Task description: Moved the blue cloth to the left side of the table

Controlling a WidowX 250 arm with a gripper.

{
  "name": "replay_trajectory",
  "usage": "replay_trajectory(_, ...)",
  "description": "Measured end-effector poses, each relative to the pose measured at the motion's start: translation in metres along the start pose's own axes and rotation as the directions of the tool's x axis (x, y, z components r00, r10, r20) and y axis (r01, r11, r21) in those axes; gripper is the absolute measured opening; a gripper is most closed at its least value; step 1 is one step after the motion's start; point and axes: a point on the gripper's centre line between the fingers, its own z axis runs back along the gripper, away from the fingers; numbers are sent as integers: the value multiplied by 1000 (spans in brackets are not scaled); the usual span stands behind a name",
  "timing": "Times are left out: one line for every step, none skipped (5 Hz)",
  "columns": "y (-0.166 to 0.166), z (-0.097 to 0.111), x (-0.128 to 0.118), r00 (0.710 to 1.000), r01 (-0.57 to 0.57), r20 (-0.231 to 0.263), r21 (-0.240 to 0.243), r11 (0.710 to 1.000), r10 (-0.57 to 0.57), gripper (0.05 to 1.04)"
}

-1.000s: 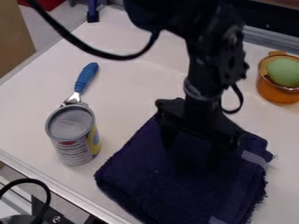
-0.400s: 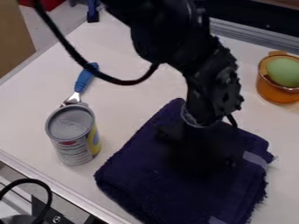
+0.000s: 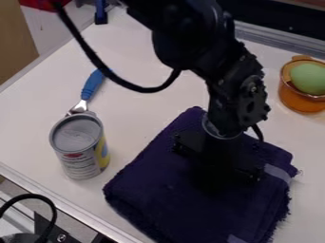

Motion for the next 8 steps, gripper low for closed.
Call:
replay_trajectory(8,-2,6,999,-31,9,-20,999,31,55)
replay_trajectory(17,-2,26,994,-111,19,-38,993,112,55)
replay_trajectory(27,-4,49,987,-151,46,-29,988,152,55)
replay_trajectory(36,-5,73,991,-98,96,22,995,96,55)
replay_trajectory(45,-6,87,993,-51,113,80,995,42,55)
replay_trajectory(60,-6,96,990,-73,130,98,993,60,55)
replay_trajectory(75,-6,105,989,-111,116,126,986,96,55)
replay_trajectory(94,-7,115,984,-150,114,128,980,136,55)
